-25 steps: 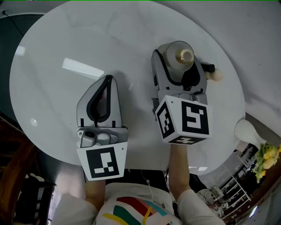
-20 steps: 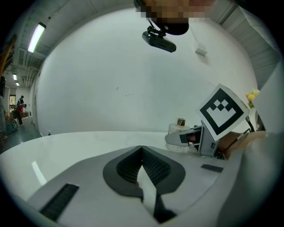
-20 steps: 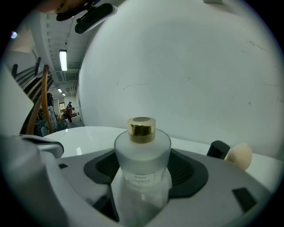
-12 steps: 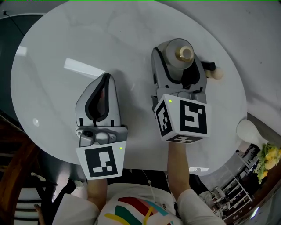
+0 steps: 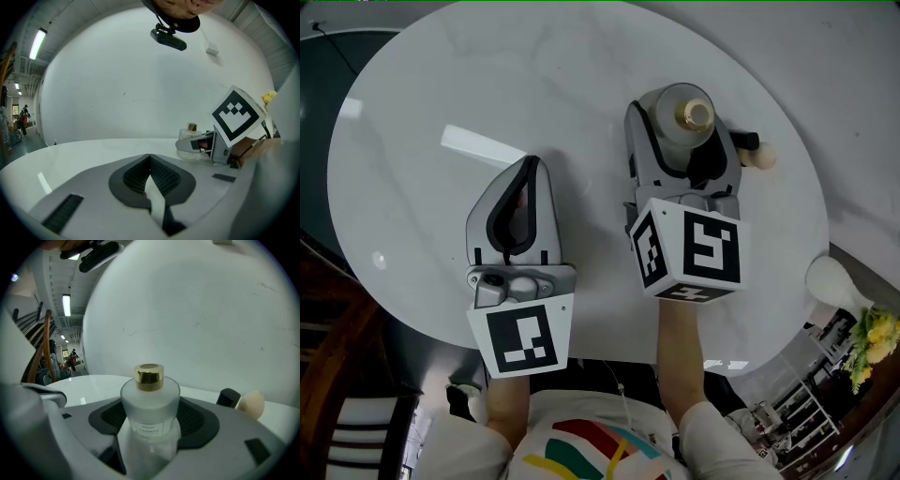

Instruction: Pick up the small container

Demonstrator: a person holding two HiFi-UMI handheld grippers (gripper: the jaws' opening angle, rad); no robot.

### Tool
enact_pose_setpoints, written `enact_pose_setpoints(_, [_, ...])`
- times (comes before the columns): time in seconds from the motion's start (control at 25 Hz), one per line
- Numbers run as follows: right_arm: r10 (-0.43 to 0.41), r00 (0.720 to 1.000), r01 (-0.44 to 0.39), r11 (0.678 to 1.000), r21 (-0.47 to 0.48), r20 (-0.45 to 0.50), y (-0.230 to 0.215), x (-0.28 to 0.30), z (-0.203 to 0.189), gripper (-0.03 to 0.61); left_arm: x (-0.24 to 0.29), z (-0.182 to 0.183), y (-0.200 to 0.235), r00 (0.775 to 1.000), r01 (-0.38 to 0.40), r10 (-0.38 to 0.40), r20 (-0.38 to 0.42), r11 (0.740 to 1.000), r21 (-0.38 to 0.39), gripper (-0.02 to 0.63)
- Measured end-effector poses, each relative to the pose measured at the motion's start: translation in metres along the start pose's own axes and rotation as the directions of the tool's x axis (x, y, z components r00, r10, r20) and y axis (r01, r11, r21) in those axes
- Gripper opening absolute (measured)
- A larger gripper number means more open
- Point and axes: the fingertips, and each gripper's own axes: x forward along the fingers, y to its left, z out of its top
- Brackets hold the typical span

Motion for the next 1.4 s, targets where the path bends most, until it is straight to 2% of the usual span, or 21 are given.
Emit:
enact_pose_setpoints(0.2, [0.005,1.0,-0.005,1.0,-0.006,0.021,0.001,-0.009,0.011,0.337,-0.007,0.019,-0.005,1.0,0.001,-0.001,0.02,1.0,-0.002,0.018])
enact_pose_setpoints(0.32, [0.004,0.999,-0.003,1.0,-0.018,0.053,0.006,-0.023,0.035,0.337,-0.014,0.043,-0.005,0.999,0.007,-0.006,0.05,1.0,-0.005,0.018])
enact_pose_setpoints(0.4, [-0.006,0.996,0.008,1.0,-0.022,0.092,0.013,-0.038,0.058,0.337,-0.024,0.066,0.001,0.995,0.011,-0.01,0.096,1.0,-0.013,0.018])
enact_pose_setpoints(0.56, [-0.04,0.98,0.044,0.999,-0.015,0.195,0.028,-0.069,0.114,0.337,-0.049,0.119,0.015,0.977,0.019,-0.024,0.21,0.999,0.029,0.018])
enact_pose_setpoints(0.92, [-0.06,0.954,0.075,0.996,-0.041,0.292,0.031,-0.176,0.2,0.337,-0.127,0.216,-0.003,0.942,0.051,-0.082,0.326,0.993,0.102,0.018])
enact_pose_setpoints(1.16, [-0.06,0.928,0.073,0.997,-0.02,0.367,0.036,-0.258,0.223,0.337,-0.173,0.246,-0.01,0.919,0.042,-0.089,0.385,0.991,0.127,0.018])
enact_pose_setpoints(1.28, [-0.04,0.921,0.069,0.996,-0.063,0.388,0.043,-0.289,0.22,0.337,-0.192,0.25,-0.018,0.905,0.053,-0.113,0.411,0.986,0.156,0.018])
enact_pose_setpoints(1.4, [-0.02,0.924,0.075,0.989,-0.129,0.383,0.052,-0.307,0.214,0.337,-0.202,0.248,-0.02,0.911,0.05,-0.119,0.395,0.983,0.179,0.018])
